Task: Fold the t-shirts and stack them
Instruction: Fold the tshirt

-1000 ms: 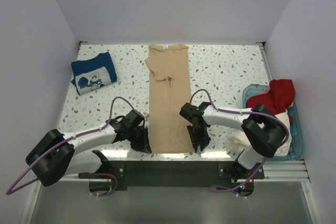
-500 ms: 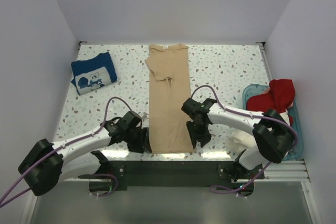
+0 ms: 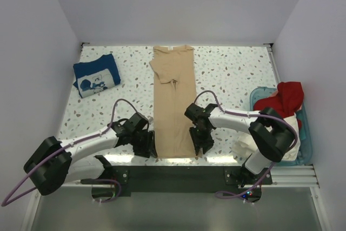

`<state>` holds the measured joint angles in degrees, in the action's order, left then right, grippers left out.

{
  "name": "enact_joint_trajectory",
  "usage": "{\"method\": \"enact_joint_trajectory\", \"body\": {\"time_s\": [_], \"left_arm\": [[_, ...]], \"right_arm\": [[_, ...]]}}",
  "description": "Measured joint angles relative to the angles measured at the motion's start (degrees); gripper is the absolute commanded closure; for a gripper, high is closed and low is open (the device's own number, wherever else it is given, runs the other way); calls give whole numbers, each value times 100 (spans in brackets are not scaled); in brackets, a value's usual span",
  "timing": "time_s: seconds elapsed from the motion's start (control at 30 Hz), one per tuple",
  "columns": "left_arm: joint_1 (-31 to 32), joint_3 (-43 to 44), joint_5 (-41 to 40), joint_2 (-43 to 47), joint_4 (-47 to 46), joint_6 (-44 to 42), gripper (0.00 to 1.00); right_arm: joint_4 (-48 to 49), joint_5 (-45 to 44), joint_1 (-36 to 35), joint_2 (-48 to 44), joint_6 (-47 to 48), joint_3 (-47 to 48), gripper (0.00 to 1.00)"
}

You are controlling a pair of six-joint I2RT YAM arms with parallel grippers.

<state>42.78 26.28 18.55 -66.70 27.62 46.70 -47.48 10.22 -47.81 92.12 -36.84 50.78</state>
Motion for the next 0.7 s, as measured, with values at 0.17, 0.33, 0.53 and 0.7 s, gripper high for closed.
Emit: {"method": "enact_joint_trajectory", "body": {"time_s": [0.17, 0.33, 0.53, 0.7], "left_arm": [[0, 22, 90, -188, -157, -81, 63], [0, 22, 166, -387, -315, -127, 81], [0, 20, 282, -557, -466, -151, 100], [0, 9, 271, -520, -459, -146, 100]], "right_arm": [[111, 50, 22, 131, -2, -114, 65], [127, 118, 37, 138, 4, -144, 81], [197, 282, 37, 173, 61, -144, 100], [186, 286, 37, 160, 55, -151, 100]]}}
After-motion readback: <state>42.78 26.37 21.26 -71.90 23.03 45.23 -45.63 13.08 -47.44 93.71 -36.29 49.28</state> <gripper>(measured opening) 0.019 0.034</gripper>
